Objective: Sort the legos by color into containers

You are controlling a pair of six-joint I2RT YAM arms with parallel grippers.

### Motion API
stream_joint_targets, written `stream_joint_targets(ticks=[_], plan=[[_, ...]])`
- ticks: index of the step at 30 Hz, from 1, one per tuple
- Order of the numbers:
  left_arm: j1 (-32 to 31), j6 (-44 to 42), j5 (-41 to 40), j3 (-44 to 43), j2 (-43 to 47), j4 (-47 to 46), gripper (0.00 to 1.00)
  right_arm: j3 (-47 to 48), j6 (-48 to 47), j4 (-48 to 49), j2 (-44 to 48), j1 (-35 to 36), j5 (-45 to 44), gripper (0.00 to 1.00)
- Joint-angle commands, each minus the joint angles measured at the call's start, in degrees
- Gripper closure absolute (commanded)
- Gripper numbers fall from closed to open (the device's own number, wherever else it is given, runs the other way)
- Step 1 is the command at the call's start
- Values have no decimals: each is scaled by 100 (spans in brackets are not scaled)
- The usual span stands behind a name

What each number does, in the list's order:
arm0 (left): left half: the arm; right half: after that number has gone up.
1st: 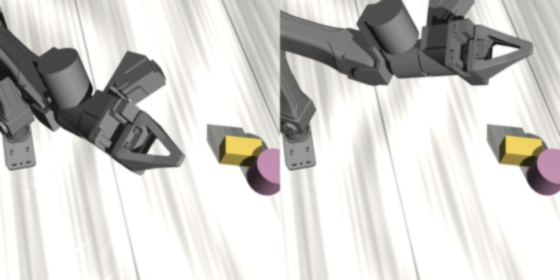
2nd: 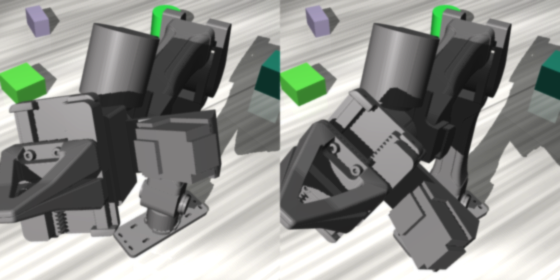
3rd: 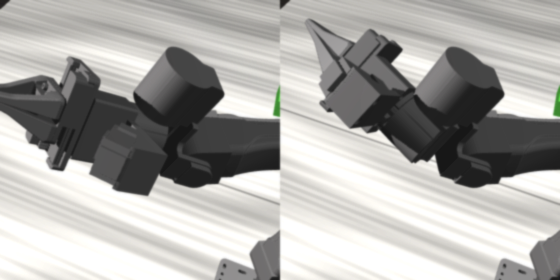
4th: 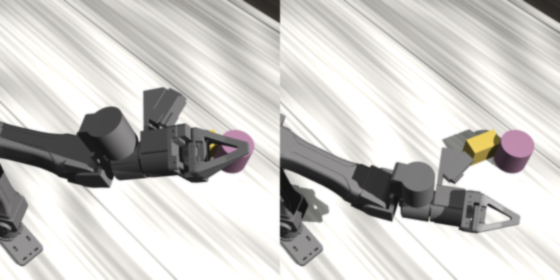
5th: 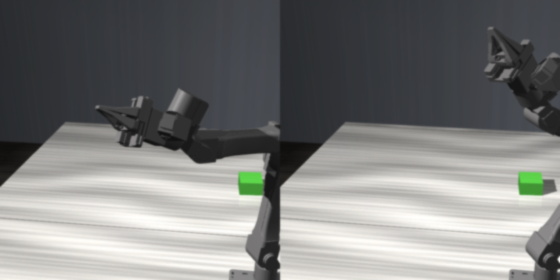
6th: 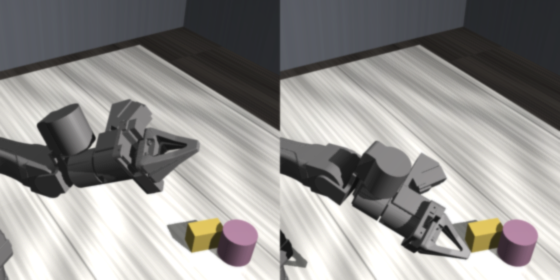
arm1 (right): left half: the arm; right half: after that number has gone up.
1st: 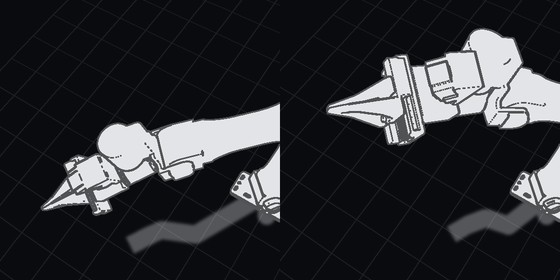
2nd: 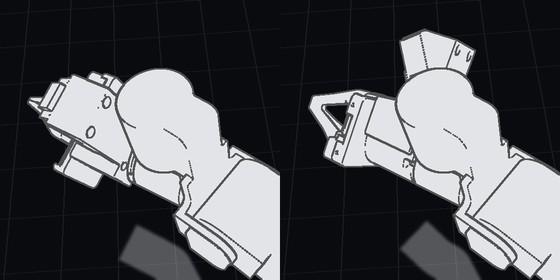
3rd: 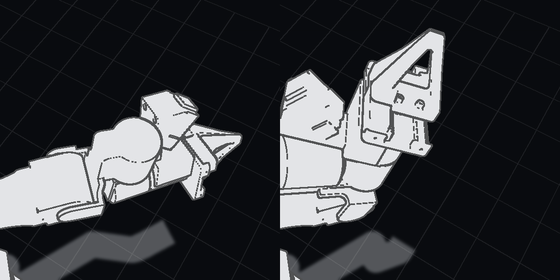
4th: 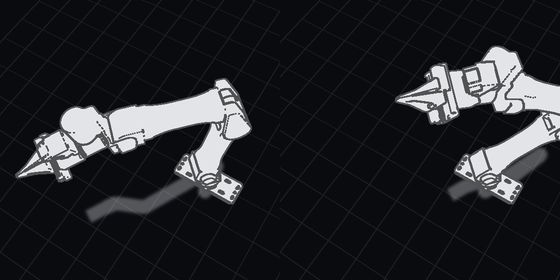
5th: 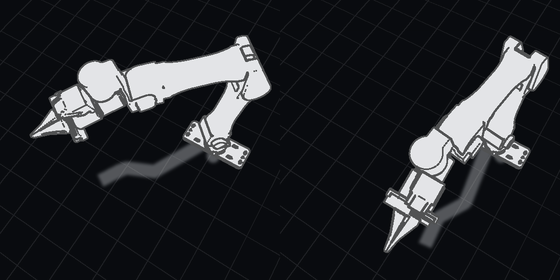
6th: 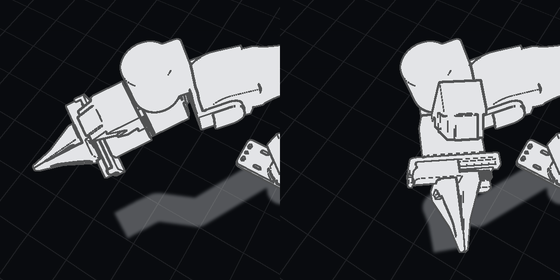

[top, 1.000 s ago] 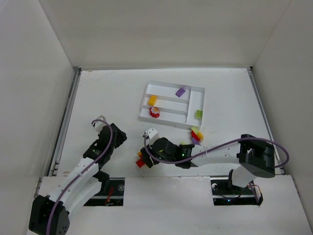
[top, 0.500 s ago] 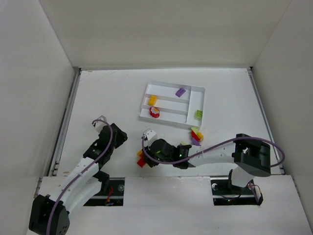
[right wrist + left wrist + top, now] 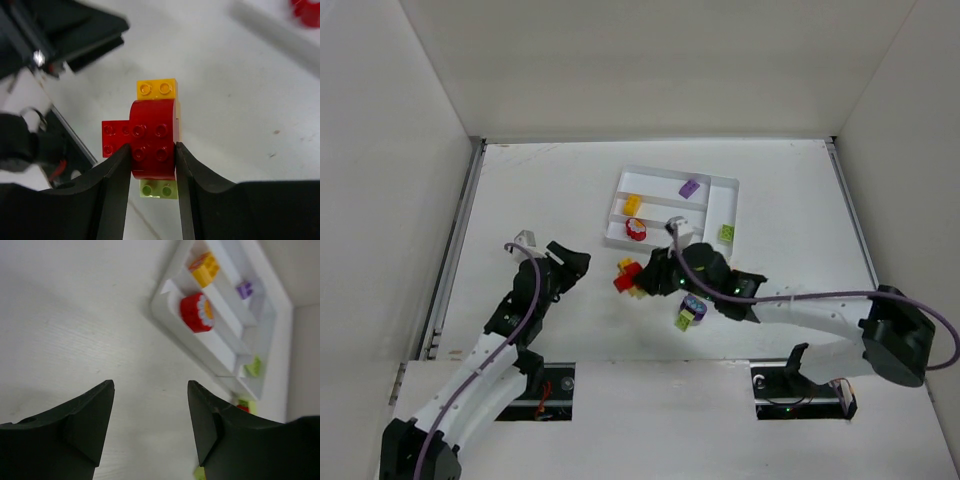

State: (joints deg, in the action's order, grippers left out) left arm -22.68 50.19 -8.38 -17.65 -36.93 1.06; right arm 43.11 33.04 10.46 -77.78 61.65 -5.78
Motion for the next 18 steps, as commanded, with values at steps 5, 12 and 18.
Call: stream_joint_targets(ticks=[5,12,18], plan=[[-179,1070,768,744,406,-3055,39,-584,1809,1589,729,-1448,1745,67],[-1066,1309,645,1272,-559,-5675,33,-822,3286,2671,615,-2205,2494,67],[-1665,1019,557,1361,-1132,-6776,32,-848,4429,3611,281,-2416,2722,67]])
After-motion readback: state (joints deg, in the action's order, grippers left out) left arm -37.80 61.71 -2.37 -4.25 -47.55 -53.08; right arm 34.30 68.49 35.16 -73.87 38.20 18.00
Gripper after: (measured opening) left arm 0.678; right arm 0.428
